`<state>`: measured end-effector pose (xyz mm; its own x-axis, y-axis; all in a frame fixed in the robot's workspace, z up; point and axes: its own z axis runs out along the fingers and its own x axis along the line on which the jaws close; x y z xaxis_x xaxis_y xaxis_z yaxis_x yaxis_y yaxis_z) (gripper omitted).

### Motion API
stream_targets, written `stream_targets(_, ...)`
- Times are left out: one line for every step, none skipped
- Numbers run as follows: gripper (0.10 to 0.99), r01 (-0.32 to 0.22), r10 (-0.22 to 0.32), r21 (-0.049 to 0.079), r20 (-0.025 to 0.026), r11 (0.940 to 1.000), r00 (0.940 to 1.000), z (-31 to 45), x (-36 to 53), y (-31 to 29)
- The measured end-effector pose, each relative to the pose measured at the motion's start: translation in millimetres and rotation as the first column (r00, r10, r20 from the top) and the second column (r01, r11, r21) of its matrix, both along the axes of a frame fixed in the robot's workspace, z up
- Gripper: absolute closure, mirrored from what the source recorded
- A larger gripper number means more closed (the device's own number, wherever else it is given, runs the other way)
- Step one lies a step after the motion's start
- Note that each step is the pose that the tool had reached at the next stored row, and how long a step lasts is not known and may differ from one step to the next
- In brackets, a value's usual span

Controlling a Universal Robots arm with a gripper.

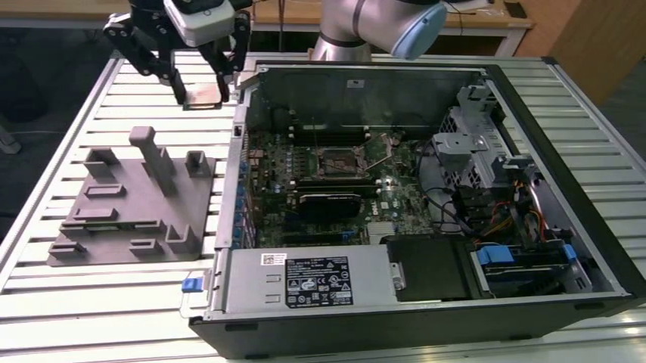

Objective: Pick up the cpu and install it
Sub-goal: 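Pick up the cpu and move it towards the insertion slot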

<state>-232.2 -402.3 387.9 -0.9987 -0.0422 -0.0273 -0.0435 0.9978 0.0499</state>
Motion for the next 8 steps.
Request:
stream_targets(0.545,0.0,0.0,0.0,0.0,1.0,1.0,0.0,2.3,0.2)
stream_targets(0.545,0.0,0.0,0.0,0.0,1.0,1.0,0.0,4.8,0.3)
stream_targets(0.545,0.0,0.0,0.0,-0.0001,1.0,1.0,0.1,7.4,0.5)
stream_targets(0.545,0.0,0.0,0.0,-0.0001,1.0,1.0,0.0,9.7,0.7)
stream_targets(0.545,0.0,0.0,0.0,-0.0002,1.0,1.0,0.1,12.0,1.0)
stream_targets(0.545,0.0,0.0,0.0,-0.0001,1.0,1.0,0.1,14.3,1.2)
stream_targets(0.545,0.0,0.0,0.0,0.0,1.0,1.0,0.0,16.7,1.4)
stream_targets(0.545,0.0,0.0,0.0,0.0,1.0,1.0,0.0,19.1,1.6)
